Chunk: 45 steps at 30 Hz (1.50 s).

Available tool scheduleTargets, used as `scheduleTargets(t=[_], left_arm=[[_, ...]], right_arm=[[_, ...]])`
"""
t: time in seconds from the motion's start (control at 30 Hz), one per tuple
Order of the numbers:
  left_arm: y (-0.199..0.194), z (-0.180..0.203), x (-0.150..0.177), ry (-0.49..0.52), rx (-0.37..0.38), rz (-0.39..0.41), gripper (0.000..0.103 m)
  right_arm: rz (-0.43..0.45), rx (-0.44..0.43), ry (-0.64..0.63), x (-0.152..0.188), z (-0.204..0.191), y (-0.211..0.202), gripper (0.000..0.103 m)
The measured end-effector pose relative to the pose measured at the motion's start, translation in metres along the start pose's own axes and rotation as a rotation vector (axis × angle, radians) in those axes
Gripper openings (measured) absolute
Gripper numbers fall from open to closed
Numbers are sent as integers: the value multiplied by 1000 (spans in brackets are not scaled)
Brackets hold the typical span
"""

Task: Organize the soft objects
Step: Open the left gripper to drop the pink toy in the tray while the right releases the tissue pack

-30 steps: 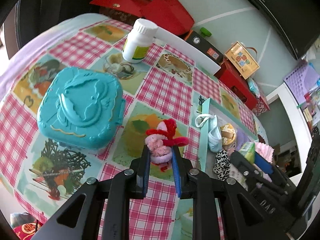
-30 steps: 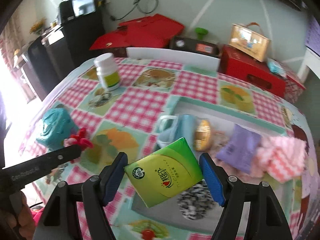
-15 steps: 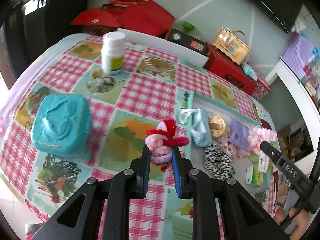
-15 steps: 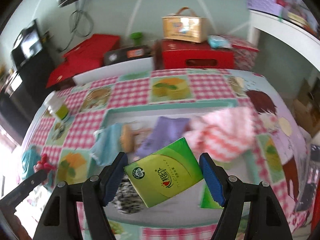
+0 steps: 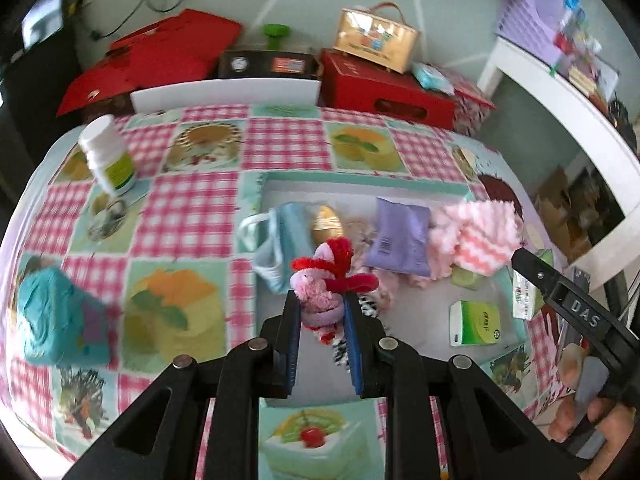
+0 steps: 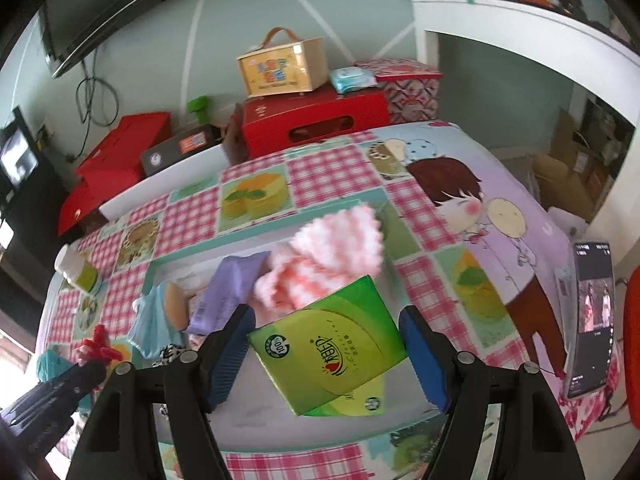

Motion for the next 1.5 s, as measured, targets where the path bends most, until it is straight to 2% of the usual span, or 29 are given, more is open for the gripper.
scheduleTargets(t=[0.3, 0.63, 0.87, 1.03, 1.13, 1.2, 1.33, 1.43, 1.5], left_arm=[[28, 27, -15, 60, -3, -39, 21], [53, 28, 1, 74, 17, -78, 21], [52, 17, 2, 55, 23, -72, 22], [56, 14, 6, 60, 46, -100, 24], [56, 14, 7, 68, 50, -102, 32], [54, 14, 7, 70, 59, -96, 44], [49, 14, 6, 76, 59, -83, 47], [47, 13, 5, 73, 56, -77, 58], [45, 12, 4, 70, 55, -71, 61]], right_arm=[[-20, -19, 38, 1, 12, 8, 77], [-97, -60, -64, 14, -23, 30, 77], [-113, -79, -140, 22, -47, 35, 77], [-120, -75, -158, 24, -52, 37, 77], [-118, -69, -163, 24, -52, 36, 77], [-113, -67, -169, 23, -53, 35, 77], [-110, -65, -169, 22, -53, 33, 77], [-108, -64, -163, 21, -52, 32, 78], [-98, -54, -165, 20, -51, 29, 79]])
Point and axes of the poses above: each gripper's, at about its wrist camera, not at the fingertips, and y roughly the way its jaws point, z to its right, x to its underside, the point moved 3 cm from there along y, roughly the way its jaws point
